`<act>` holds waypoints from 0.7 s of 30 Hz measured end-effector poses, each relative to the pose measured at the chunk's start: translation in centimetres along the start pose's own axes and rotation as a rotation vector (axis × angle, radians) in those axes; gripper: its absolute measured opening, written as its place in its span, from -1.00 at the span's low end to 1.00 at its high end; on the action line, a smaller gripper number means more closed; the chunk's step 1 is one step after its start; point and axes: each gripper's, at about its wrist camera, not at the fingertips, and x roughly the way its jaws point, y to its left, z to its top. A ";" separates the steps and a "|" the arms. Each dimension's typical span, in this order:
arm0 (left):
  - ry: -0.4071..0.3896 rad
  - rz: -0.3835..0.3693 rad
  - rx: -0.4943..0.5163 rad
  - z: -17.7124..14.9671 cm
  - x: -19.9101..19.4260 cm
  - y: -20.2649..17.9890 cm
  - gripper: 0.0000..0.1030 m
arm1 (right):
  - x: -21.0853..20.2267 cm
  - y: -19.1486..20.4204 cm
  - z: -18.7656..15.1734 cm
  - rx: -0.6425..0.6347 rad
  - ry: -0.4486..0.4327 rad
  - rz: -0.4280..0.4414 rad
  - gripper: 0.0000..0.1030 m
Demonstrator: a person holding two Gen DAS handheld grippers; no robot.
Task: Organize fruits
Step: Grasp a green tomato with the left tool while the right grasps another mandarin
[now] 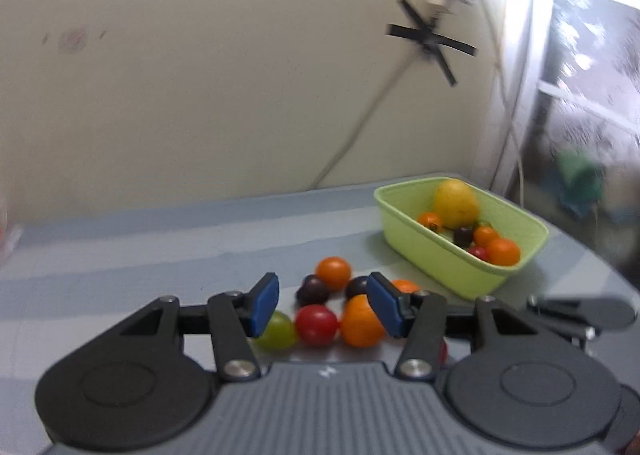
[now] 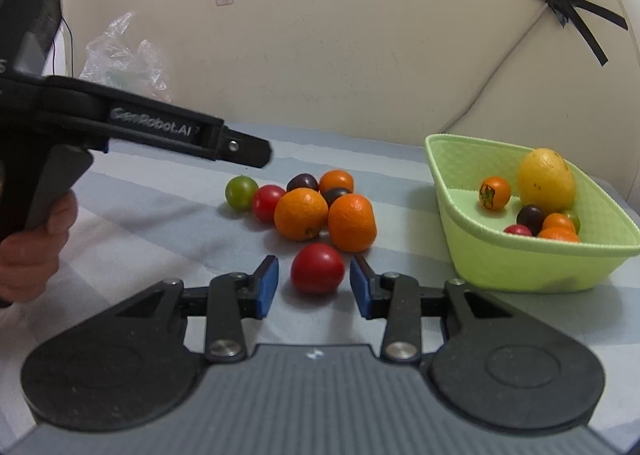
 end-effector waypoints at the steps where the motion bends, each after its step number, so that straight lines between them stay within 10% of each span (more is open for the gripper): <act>1: -0.004 0.016 0.012 0.0 -0.1 -0.2 -0.03 | 0.0 0.1 0.1 -0.012 -0.014 -0.014 -0.18; 11: 0.126 -0.030 -0.359 -1.1 2.7 7.4 -0.03 | 2.1 3.7 2.0 -0.371 -0.082 -0.034 -0.18; 21: 0.088 -0.039 -0.410 -2.6 1.4 6.4 -0.43 | 1.3 4.4 1.1 -0.440 -0.123 -0.067 -0.29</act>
